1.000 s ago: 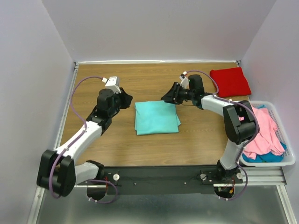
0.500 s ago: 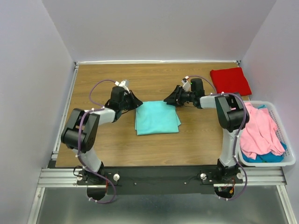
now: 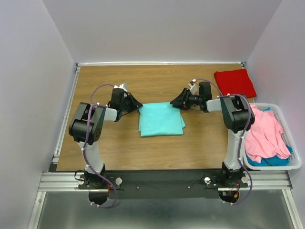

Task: Fold and stack the t-shirts
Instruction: Fold the tshirt, then neatly place the folded tshirt to the corner

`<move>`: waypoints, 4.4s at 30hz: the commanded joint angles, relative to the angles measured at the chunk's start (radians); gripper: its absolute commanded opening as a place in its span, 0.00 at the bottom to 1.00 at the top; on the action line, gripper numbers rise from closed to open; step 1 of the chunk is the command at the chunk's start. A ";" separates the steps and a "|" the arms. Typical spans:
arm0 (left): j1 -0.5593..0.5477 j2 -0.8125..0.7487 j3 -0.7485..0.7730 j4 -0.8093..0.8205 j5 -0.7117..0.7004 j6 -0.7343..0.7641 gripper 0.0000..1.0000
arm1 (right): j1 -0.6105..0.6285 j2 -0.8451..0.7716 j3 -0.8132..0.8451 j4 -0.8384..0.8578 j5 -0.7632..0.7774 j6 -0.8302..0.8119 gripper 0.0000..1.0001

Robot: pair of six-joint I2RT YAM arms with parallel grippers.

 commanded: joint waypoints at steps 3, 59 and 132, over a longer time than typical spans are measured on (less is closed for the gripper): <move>0.010 -0.165 0.002 -0.041 -0.011 0.043 0.24 | -0.010 -0.181 0.017 -0.311 0.133 -0.181 0.51; -0.913 0.137 0.536 -0.860 -0.659 0.873 0.00 | -0.042 -0.703 -0.219 -0.911 0.694 -0.326 0.89; -0.200 -0.658 0.144 -0.665 -0.966 0.552 0.84 | 0.128 -0.076 0.490 -0.970 1.512 -1.122 0.01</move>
